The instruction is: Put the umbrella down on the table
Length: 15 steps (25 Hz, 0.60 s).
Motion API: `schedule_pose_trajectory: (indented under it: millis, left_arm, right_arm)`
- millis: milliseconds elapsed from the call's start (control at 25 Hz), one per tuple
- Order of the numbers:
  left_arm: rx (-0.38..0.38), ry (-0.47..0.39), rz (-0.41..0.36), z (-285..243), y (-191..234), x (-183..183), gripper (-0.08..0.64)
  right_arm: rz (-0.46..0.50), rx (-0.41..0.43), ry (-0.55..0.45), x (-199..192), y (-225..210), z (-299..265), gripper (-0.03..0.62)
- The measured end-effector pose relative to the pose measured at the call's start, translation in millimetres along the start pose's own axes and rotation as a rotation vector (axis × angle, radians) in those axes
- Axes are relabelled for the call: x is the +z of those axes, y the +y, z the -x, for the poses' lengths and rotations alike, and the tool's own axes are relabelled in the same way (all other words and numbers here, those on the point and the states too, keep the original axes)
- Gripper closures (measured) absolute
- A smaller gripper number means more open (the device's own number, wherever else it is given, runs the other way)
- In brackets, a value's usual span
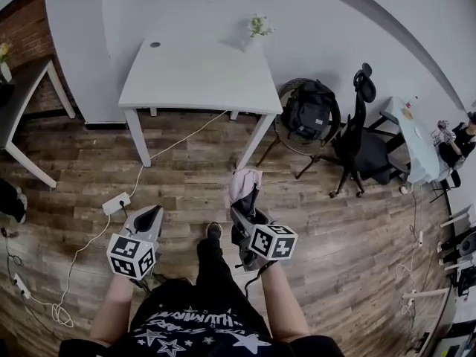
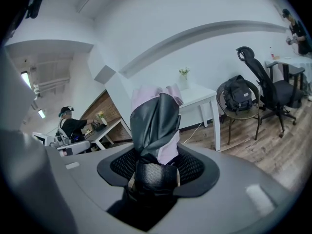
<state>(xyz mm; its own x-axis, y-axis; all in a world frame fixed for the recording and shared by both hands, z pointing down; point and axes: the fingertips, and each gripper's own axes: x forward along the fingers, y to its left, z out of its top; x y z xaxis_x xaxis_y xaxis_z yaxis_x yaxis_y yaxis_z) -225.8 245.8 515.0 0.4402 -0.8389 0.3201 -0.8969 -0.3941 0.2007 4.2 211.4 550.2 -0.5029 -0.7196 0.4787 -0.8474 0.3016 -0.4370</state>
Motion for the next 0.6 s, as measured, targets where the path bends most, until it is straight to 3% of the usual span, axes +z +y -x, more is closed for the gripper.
schedule_pose_trajectory:
  millis: [600]
  left_arm:
    - [0.027, 0.003, -0.017, -159.9, 39.7, 73.1, 0.555]
  right_arm:
    - [-0.049, 0.01, 0.015, 122.5, -90.8, -121.0, 0.341]
